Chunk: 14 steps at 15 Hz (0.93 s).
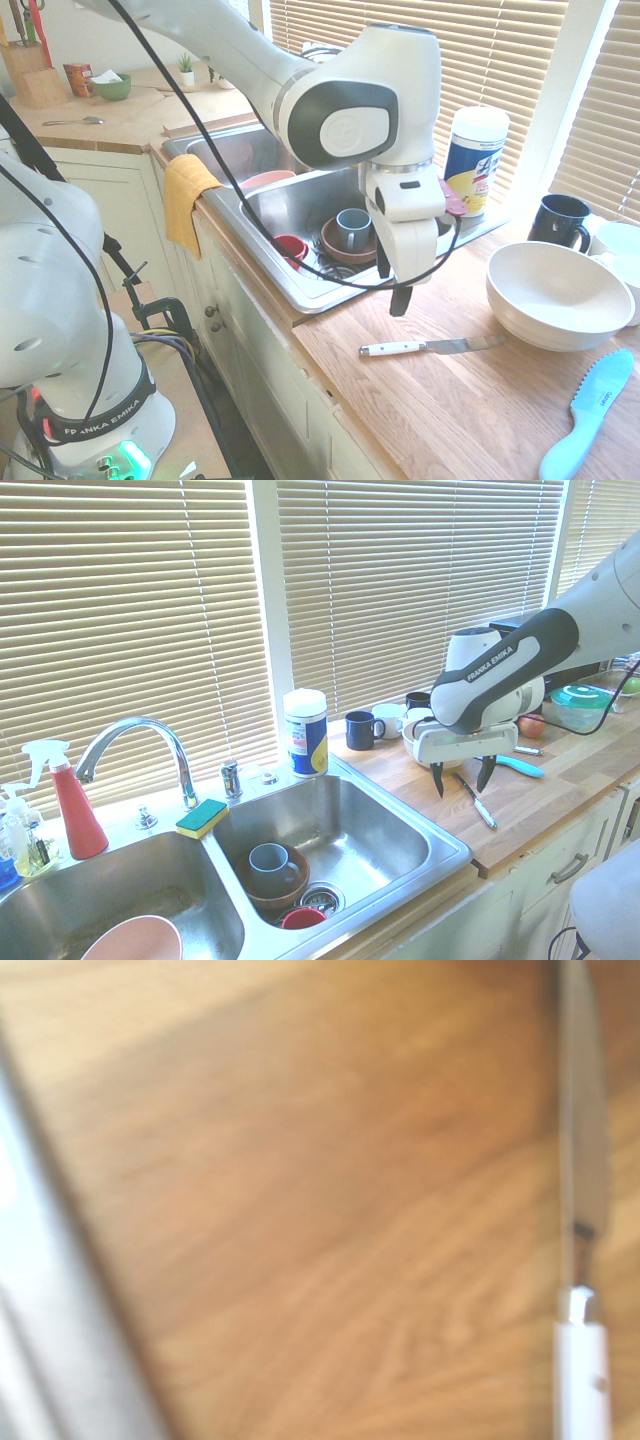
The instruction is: Put the knife into the sink
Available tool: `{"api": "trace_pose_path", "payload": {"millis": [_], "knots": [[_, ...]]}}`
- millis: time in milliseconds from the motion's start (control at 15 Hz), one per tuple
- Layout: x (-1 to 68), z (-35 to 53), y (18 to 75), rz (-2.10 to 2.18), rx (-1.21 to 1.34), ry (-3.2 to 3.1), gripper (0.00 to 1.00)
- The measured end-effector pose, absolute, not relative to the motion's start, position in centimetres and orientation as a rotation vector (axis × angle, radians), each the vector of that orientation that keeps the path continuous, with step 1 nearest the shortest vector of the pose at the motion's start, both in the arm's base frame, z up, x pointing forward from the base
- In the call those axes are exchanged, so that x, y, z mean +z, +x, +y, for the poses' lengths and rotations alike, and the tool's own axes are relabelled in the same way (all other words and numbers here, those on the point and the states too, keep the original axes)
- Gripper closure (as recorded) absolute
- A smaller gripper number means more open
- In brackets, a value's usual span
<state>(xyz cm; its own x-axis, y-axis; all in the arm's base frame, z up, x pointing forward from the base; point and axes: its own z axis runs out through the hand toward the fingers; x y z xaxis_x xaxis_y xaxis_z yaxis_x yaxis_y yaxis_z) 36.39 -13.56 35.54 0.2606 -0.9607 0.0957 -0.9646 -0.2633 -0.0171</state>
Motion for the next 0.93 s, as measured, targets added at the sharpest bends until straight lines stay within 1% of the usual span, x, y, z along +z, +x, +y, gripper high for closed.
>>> {"api": "trace_pose_path", "payload": {"millis": [133, 333, 400, 933], "knots": [[34.5, -15.1, 34.4, -1.898, 0.118, 2.438, 0.00], [34.4, -16.5, 34.0, -1.907, 0.131, 2.440, 0.00], [34.4, -16.7, 34.0, -1.905, 0.136, 2.446, 1.00], [31.5, -17.6, 34.3, -1.899, 0.088, 2.474, 1.00]]}}
